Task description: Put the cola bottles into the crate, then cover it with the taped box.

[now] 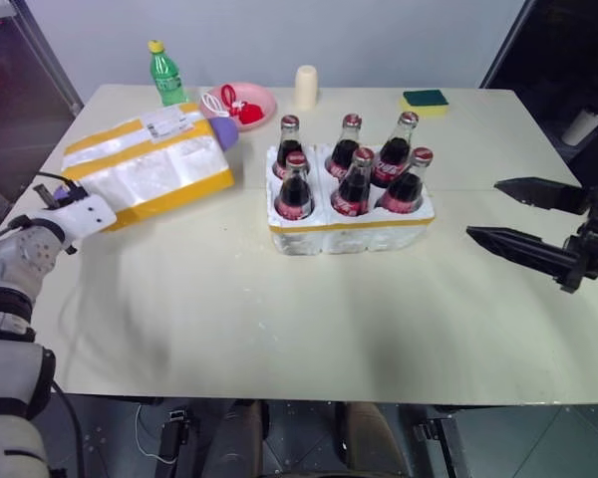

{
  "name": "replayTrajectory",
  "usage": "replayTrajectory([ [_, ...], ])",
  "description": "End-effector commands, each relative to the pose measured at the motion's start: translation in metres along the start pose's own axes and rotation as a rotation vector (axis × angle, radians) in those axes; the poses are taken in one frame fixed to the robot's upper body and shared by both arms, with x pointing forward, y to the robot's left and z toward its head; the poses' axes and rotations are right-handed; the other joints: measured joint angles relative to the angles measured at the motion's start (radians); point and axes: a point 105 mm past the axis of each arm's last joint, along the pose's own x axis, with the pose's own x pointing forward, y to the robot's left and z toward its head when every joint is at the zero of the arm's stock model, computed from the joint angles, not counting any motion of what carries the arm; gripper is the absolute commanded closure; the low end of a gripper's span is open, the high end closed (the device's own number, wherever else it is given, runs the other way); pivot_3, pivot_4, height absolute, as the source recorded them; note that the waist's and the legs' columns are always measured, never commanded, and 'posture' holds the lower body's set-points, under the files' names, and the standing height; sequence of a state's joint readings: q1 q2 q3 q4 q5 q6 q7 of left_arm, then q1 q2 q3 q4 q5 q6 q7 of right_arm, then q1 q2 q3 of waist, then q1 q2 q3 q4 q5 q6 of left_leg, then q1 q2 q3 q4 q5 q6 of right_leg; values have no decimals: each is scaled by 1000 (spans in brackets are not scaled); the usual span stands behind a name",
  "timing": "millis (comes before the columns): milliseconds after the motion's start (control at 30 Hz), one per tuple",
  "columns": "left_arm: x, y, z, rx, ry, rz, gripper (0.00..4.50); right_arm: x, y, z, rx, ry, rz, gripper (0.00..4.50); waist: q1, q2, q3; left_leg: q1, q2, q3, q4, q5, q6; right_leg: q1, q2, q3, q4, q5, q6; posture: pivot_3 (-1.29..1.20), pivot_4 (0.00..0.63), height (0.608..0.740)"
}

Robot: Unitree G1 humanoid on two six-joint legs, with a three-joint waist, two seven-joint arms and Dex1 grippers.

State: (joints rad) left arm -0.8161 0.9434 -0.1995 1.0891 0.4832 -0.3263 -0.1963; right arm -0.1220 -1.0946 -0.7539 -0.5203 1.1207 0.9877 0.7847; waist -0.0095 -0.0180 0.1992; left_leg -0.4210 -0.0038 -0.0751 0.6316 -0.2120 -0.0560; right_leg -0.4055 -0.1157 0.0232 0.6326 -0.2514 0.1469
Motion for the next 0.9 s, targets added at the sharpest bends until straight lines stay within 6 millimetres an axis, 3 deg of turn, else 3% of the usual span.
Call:
replayTrajectory([
  [33,-9,66,49,-84,-181,121,4472,-1,-4,7,-38,-13,-12,0,3,-1,0,0,0,0,0,0,0,0,0,0,0,0,0,0,150,739],
  [167,-26,102,99,-128,-316,147,4472,1,-7,1,-29,-8,-18,0,-1,-1,0,-1,0,0,1,0,0,0,0,0,0,0,0,0,150,739],
  [300,-50,122,159,-43,-446,118,4472,5,-8,-3,-19,-17,-12,0,-7,-1,0,-1,0,0,0,0,0,0,0,0,0,0,0,0,150,739],
  [367,-64,124,186,-1,-503,78,4472,7,-9,-6,-15,-19,-15,0,-7,-1,0,-1,0,0,0,0,0,0,0,0,0,0,0,0,150,739],
  [533,-91,118,228,155,-583,-12,4472,12,-10,-9,-2,-38,-12,0,-7,-1,0,0,0,0,0,0,0,0,1,0,0,0,0,0,150,739],
  [700,-106,96,240,331,-560,-159,4472,16,-11,-12,8,-58,-15,0,-8,-1,0,-1,0,0,0,0,0,0,1,0,-1,0,0,0,150,739],
  [900,-98,88,250,419,-544,-152,4472,18,-13,-10,16,-101,-33,0,-5,-1,0,-1,0,-1,1,0,0,0,1,0,0,0,0,0,150,739],
])
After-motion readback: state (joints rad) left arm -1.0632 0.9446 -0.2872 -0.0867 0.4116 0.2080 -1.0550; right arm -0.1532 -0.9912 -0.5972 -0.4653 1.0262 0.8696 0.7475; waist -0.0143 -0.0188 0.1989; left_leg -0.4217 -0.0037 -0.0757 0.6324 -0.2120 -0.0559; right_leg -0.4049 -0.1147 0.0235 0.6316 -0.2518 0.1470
